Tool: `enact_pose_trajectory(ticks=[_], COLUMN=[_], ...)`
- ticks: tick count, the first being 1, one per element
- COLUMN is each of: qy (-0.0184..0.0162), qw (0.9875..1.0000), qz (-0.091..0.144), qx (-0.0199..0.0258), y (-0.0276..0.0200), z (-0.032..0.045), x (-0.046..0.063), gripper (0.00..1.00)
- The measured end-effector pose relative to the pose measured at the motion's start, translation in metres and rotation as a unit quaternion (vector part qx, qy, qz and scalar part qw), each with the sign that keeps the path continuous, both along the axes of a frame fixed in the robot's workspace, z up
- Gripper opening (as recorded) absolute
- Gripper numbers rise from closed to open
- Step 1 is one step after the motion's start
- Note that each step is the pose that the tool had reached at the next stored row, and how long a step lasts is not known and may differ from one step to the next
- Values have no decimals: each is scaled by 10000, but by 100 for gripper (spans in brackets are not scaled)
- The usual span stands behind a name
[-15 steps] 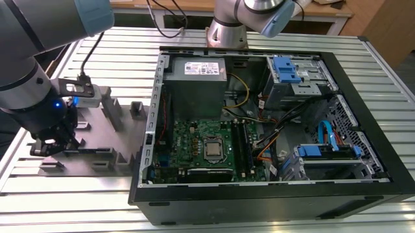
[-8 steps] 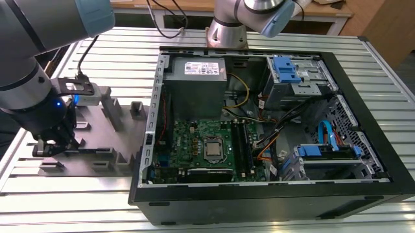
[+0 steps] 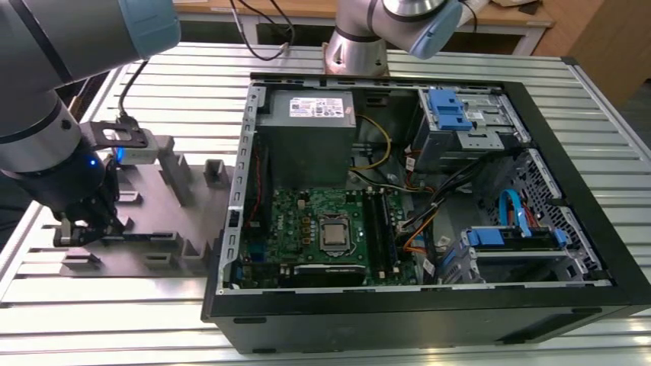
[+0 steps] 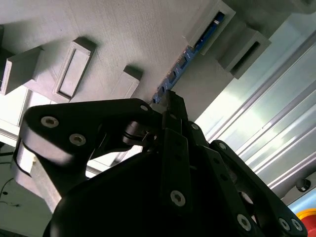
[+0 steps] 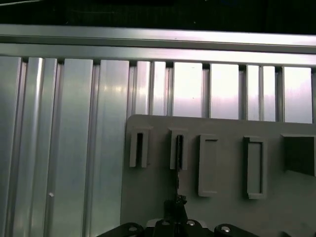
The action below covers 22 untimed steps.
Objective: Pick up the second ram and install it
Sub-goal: 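Pick up the second ram and move it above second insertion slot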
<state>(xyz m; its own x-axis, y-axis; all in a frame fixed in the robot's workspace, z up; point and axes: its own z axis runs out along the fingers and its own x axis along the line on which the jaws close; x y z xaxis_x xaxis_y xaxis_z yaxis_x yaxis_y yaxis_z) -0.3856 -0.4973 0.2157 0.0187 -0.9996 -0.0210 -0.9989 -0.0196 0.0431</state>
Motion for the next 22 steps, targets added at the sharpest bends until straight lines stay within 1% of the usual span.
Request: enact_pose_trajectory(ticks=[2,3,4,5,8,10,12,14,15,18,22], qy=[0,0,0,0,0,0,0,1,0,0,-1], qw=[10000,10000,10000,10000,10000,10000,10000,10000,10000,10000,10000], qz=[0,0,0,0,0,0,0,0,0,0,0], qx=[1,2,2,3,5,7,30,78,87,87,88], y=[0,0,0,0,0,0,2,6,7,7,7], z=[0,0,0,0,-1,-21,-43,-61,-71,-100,-173], x=[0,0,0,0,0,0,0,0,0,0,0], gripper=[11,17,17,24,24,24,24,24,24,24,24])
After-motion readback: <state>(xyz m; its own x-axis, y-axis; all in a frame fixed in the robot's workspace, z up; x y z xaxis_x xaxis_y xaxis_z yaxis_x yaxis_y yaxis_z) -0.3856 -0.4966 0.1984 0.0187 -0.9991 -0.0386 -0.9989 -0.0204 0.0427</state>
